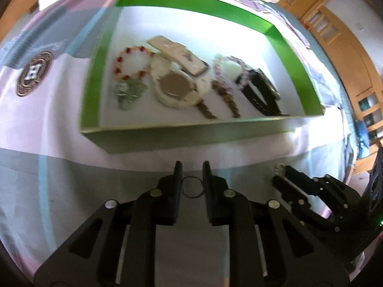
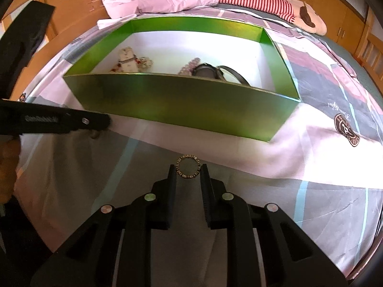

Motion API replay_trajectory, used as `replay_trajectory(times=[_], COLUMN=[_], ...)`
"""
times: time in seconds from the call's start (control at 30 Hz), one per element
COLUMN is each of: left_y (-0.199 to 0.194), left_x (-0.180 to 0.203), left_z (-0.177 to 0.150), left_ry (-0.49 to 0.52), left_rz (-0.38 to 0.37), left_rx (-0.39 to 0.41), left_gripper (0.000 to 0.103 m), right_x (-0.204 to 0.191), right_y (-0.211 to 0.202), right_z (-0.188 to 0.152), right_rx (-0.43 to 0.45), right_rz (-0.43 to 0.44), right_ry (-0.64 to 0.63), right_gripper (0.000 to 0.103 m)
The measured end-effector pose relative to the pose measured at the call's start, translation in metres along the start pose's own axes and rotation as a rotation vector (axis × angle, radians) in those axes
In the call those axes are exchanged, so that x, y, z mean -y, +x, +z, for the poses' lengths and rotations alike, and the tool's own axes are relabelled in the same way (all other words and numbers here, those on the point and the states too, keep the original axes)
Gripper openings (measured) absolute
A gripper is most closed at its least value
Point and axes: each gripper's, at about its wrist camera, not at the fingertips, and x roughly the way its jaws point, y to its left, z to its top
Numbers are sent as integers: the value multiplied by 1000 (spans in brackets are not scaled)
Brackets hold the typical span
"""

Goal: Organize jewelry
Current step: 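Carry the dark ring into the box with the left tool while the right carries the gold ring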

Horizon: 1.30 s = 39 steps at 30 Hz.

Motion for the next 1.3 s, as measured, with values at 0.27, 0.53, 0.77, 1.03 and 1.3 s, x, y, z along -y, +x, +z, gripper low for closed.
replay_trajectory(times=[0.27, 0.53, 0.77, 1.03, 1.3], left_y=[-40, -73, -15, 7, 11], left_x=[37, 27, 7, 10, 17], left_z=[4, 82, 129, 144, 141], left_ry=[127, 121, 89, 101, 116], left_rz=[97, 146, 248, 268, 267], left_rx=[156, 280, 196, 178, 168], left_gripper=[17, 17, 17, 17, 34], right_x=[-2, 25, 51, 44, 44], right_y=[-43, -39, 30, 58, 66], right_z=[27, 107, 149, 156, 156], right_rx=[113, 210, 109, 74, 56], right_rz=[17, 1, -11, -12, -35], right_ry=[-33, -34, 24, -7, 1], right_gripper=[20, 20, 20, 20, 50])
